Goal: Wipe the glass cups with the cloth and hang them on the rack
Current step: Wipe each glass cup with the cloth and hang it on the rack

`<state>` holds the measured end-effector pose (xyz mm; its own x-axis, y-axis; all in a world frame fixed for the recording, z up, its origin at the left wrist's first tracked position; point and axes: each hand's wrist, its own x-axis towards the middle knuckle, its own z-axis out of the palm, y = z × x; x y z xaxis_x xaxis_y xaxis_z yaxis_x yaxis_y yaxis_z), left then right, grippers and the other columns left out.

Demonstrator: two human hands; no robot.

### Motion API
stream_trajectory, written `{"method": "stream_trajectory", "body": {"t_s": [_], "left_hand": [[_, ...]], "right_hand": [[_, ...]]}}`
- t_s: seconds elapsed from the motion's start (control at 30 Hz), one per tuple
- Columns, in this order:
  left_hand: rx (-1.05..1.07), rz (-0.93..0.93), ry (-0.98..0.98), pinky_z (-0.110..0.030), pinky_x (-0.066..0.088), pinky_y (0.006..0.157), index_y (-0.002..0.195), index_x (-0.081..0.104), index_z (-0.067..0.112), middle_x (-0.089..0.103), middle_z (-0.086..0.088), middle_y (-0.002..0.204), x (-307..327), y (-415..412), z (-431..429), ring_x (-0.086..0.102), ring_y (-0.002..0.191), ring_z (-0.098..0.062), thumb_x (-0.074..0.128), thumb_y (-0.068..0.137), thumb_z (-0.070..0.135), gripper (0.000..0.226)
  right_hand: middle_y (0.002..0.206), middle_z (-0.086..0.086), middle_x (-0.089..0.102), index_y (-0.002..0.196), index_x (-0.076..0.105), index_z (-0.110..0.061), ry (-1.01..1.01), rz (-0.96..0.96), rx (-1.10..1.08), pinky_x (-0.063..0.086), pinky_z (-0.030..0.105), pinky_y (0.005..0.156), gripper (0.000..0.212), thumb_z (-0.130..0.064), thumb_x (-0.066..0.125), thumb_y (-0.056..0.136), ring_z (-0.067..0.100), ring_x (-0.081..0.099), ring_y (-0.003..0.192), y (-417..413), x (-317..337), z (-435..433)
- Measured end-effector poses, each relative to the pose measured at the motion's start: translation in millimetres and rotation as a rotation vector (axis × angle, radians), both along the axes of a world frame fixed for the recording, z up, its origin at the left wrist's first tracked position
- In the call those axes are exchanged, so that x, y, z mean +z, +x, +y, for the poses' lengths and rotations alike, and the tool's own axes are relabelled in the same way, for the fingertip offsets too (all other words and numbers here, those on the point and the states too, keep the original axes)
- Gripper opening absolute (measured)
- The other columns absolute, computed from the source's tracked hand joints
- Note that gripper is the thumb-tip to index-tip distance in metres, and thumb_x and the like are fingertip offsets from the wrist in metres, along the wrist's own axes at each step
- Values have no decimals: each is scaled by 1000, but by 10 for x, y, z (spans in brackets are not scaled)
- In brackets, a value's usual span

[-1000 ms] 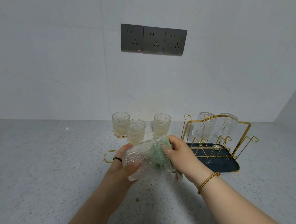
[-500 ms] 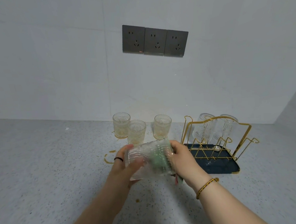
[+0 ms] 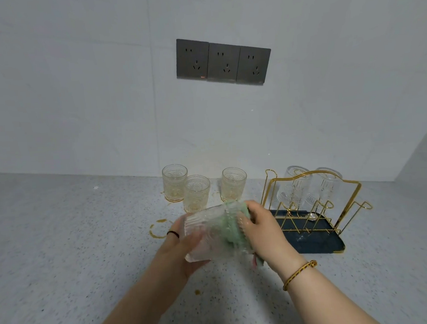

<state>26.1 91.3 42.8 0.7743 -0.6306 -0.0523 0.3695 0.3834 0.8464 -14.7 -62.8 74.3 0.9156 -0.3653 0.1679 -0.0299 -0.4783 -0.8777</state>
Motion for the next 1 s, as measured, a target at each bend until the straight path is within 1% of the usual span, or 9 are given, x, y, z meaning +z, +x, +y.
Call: {"method": "stream_trajectory", "body": {"t_s": [0.07, 0.17, 0.23, 0.33, 0.5, 0.63, 0.73, 0.87, 1.0], "left_hand": [[9, -52, 11, -21, 55, 57, 107, 54, 27, 74, 8, 81, 26, 0, 14, 70, 69, -9, 67, 61, 7, 51], [-13, 34, 9, -28, 58, 56, 99, 64, 24, 75, 1, 87, 14, -7, 20, 72, 74, -14, 63, 77, 38, 26], [-68, 91, 83, -31, 58, 53, 98, 65, 17, 76, -6, 84, -27, -8, 16, 72, 71, -21, 44, 74, 55, 49], [-115, 154, 166, -29, 57, 47, 97, 65, 10, 74, -14, 78, -45, -46, 4, 70, 60, -27, 42, 66, 54, 58], [6, 76, 151, -31, 60, 59, 107, 63, 7, 73, -11, 93, -12, -56, -62, 71, 75, -22, 54, 67, 38, 51], [124, -94, 308, -43, 55, 80, 126, 51, 18, 60, -8, 124, 47, -48, -162, 59, 109, -28, 74, 66, 37, 67], [138, -198, 336, -44, 53, 82, 125, 51, 25, 58, -6, 126, 109, -43, -269, 59, 109, -24, 73, 56, 44, 74], [176, -189, 322, -43, 52, 81, 128, 49, 18, 58, -10, 124, 142, 45, -381, 60, 103, -25, 60, 61, 34, 69], [241, -239, 433, -44, 51, 86, 125, 49, 24, 49, -9, 135, 139, 191, -473, 59, 105, -23, 70, 77, 26, 53]], "right_hand": [[86, 0, 62, 97, 60, -10, 122, 62, 10, 50, 15, 64, 12, -11, 50, 91, 15, 59, 79, 7, -19, -6], [87, -2, 62, 92, 59, -15, 16, -36, 27, 49, 23, 78, 10, -9, 51, 89, 16, 59, 85, -11, 27, -7], [83, -15, 56, 96, 57, -18, -158, -138, 88, 42, 12, 71, 14, -8, 51, 89, 1, 54, 78, -55, 83, 26], [81, -24, 50, 103, 57, -14, -309, -177, 119, 39, 6, 65, 17, -8, 52, 88, -5, 51, 75, -96, 54, 16], [74, -17, 51, 93, 54, -19, -196, -66, 7, 38, 4, 57, 8, -13, 49, 91, -3, 48, 68, -177, -87, -68], [74, -3, 55, 91, 59, -11, 127, 23, -30, 39, 8, 59, 11, -10, 48, 91, 6, 49, 67, -243, -130, -190], [79, 1, 64, 97, 60, -7, 497, -11, -53, 48, 17, 64, 15, -5, 46, 91, 11, 59, 71, -289, -142, -301], [88, 10, 65, 98, 58, -8, 1009, -165, -87, 53, 23, 66, 25, 2, 36, 91, 20, 60, 80, -296, -149, -508], [101, 18, 62, 98, 59, -5, 1295, -198, -113, 44, 40, 89, 31, -24, 34, 94, 29, 57, 98, -265, -103, -725]]}}
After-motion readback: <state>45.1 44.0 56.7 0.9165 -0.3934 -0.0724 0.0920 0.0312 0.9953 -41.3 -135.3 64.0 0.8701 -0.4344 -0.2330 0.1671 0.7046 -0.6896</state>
